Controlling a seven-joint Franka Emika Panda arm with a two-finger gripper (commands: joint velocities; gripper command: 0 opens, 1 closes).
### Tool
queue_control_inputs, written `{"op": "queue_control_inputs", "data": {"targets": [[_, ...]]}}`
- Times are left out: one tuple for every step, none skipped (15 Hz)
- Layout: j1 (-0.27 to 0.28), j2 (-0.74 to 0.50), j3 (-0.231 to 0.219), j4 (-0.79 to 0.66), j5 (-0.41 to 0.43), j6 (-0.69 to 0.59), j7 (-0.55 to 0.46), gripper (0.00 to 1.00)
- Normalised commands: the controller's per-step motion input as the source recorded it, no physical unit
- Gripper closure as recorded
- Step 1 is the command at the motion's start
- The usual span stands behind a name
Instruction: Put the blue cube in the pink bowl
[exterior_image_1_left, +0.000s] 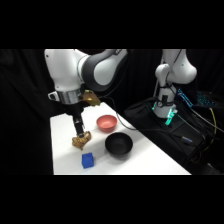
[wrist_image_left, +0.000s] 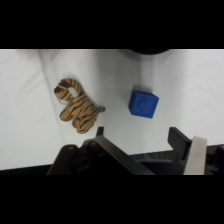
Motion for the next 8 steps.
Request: {"op": "queue_control_inputs", "data": {"targets": [[0.054, 0.32, -0.003, 0.34, 0.13, 0.13, 0.23, 0.0], [0.081, 0.29, -0.017, 0.3, 0.081, 0.15, 0.24, 0.0], [0.099, 0.28, -0.017, 0.26, 0.065, 0.17, 0.22, 0.0], [0.105, 0.27, -0.018, 0.24, 0.06, 0.18, 0.21, 0.0], [0.099, 0.27, -0.004, 0.24, 0.067, 0.2, 0.16, 0.0], [0.101, 0.28, -0.006, 0.24, 0.052, 0.21, 0.14, 0.0], [0.106, 0.28, -0.02, 0.24, 0.039, 0.19, 0.16, 0.0], [0.094, 0.26, -0.013, 0.21, 0.051, 0.18, 0.14, 0.0]]}}
